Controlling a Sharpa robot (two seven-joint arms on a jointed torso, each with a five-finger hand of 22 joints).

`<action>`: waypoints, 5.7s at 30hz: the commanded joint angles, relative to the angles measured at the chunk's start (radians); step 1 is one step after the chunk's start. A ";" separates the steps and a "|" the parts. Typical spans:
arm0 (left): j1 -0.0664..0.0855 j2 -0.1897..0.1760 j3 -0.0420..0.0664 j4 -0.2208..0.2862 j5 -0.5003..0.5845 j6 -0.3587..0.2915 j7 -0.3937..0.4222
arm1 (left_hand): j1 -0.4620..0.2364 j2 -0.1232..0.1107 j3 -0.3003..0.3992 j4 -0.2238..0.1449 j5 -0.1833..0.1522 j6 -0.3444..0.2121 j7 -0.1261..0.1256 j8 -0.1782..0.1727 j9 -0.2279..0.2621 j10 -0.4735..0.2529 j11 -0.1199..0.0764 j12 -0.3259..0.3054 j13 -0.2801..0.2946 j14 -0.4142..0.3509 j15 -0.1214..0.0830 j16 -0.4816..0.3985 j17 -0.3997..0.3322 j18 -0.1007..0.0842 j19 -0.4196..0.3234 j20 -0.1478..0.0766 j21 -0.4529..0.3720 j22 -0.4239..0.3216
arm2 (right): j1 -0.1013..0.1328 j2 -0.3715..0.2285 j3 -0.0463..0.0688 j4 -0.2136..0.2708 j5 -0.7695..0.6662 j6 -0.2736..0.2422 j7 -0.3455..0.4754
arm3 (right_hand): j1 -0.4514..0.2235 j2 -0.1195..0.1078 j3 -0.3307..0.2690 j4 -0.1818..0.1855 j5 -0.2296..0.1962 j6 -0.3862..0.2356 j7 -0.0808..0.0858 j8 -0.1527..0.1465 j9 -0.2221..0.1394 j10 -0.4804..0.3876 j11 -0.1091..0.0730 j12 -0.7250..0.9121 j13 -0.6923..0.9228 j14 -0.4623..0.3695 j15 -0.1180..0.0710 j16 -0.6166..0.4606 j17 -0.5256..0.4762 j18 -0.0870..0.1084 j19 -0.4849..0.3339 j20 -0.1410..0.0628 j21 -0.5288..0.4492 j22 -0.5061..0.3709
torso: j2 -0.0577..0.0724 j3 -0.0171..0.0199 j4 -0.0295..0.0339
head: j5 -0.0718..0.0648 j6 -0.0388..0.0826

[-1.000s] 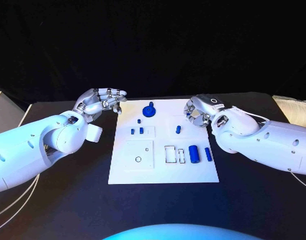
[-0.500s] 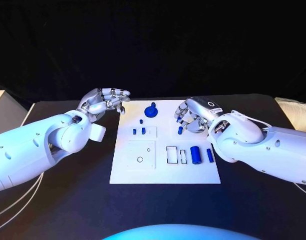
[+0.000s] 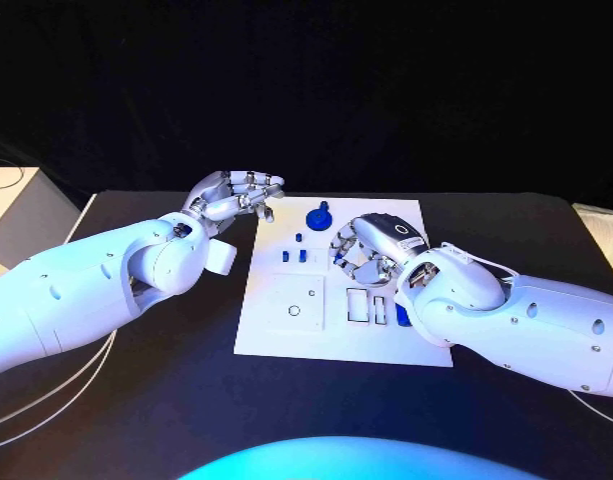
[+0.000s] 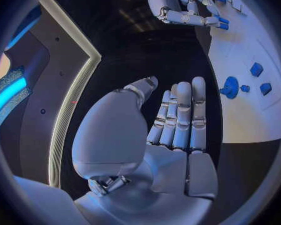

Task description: Assemble the parts on the task board

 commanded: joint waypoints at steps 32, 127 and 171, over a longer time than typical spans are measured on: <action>-0.005 0.032 0.001 -0.009 0.068 -0.054 0.004 | 0.006 0.008 -0.001 0.012 0.000 -0.007 -0.003 0.007 -0.001 -0.012 -0.001 0.007 0.000 -0.002 0.008 -0.004 -0.001 0.014 0.010 0.001 -0.008 -0.004 | -0.069 0.133 -0.021 -0.110 -0.056 0.055 -0.041 | 0.002 0.012 0.011 -0.002 0.004 0.006 0.001 0.006 0.002 0.056 -0.052 0.000 0.063 0.030 -0.005 -0.002 -0.008 -0.016 0.050 -0.005 -0.007 0.137 | -0.008 -0.0065 0.0074 | 0.045 -0.042; -0.006 0.028 0.001 -0.015 0.041 -0.050 -0.016 | 0.025 0.019 0.003 0.014 0.000 0.001 -0.006 0.020 0.001 -0.017 -0.004 0.014 0.000 -0.004 0.006 -0.005 -0.002 0.014 0.015 0.000 -0.014 -0.008 | -0.084 0.125 -0.030 -0.126 -0.054 0.013 0.028 | -0.082 -0.075 -0.065 0.039 0.024 -0.142 0.047 -0.065 -0.014 -0.154 0.007 -0.053 0.007 -0.010 0.043 -0.073 -0.153 0.042 -0.074 0.039 -0.216 -0.120 | -0.012 -0.0184 0.0228 | 0.033 -0.058; -0.008 0.016 0.001 -0.016 0.041 -0.039 -0.016 | 0.027 0.021 0.003 0.017 -0.001 0.001 -0.006 0.022 0.001 -0.017 -0.003 0.016 0.000 -0.005 0.006 -0.006 -0.002 0.014 0.016 -0.001 -0.015 -0.009 | 0.073 -0.152 -0.002 -0.096 0.109 0.170 0.103 | 0.046 -0.025 -0.289 0.133 0.038 -0.174 0.028 -0.124 -0.058 -0.193 -0.003 0.002 -0.011 0.012 0.034 -0.024 -0.108 0.043 -0.042 0.028 -0.266 -0.147 | -0.014 -0.0190 0.0201 | -0.011 -0.026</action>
